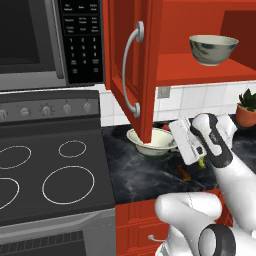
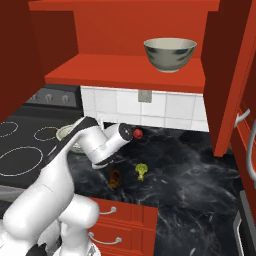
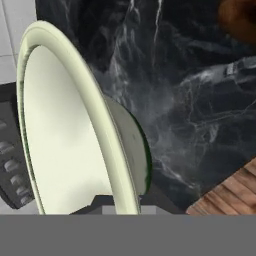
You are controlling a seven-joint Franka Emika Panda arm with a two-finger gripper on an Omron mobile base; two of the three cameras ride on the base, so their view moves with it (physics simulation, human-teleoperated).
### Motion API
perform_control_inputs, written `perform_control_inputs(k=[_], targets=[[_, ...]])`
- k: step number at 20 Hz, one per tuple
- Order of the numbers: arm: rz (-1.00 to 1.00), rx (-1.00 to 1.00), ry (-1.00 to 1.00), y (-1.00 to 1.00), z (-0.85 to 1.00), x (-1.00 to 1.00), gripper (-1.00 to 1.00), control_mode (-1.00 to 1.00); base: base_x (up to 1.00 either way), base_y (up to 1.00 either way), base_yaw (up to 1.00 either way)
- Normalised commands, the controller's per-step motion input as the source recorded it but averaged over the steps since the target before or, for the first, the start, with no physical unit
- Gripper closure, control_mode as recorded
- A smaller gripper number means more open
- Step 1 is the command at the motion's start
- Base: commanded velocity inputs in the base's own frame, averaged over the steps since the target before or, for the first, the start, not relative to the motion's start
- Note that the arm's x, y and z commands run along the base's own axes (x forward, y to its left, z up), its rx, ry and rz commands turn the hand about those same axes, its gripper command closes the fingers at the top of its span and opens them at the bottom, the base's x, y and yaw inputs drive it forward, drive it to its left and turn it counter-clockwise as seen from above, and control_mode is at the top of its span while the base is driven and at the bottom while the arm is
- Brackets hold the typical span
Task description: Pick both bowls and place them on the counter. Then place the broccoli in one bowl and place the sweet potato in the other bowl.
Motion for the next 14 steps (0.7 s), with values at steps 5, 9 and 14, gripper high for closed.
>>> perform_control_inputs(k=[5, 9, 14], targets=[[0.05, 0.00, 0.01, 0.01, -0.42, 0.77, 1.00, -1.00, 0.00, 0.00, 0.00], [0.03, 0.00, 0.00, 0.00, -0.39, 0.66, 1.00, -1.00, 0.00, 0.00, 0.00], [0.03, 0.00, 0.00, 0.11, -0.37, 0.60, 1.00, -1.00, 0.00, 0.00, 0.00]])
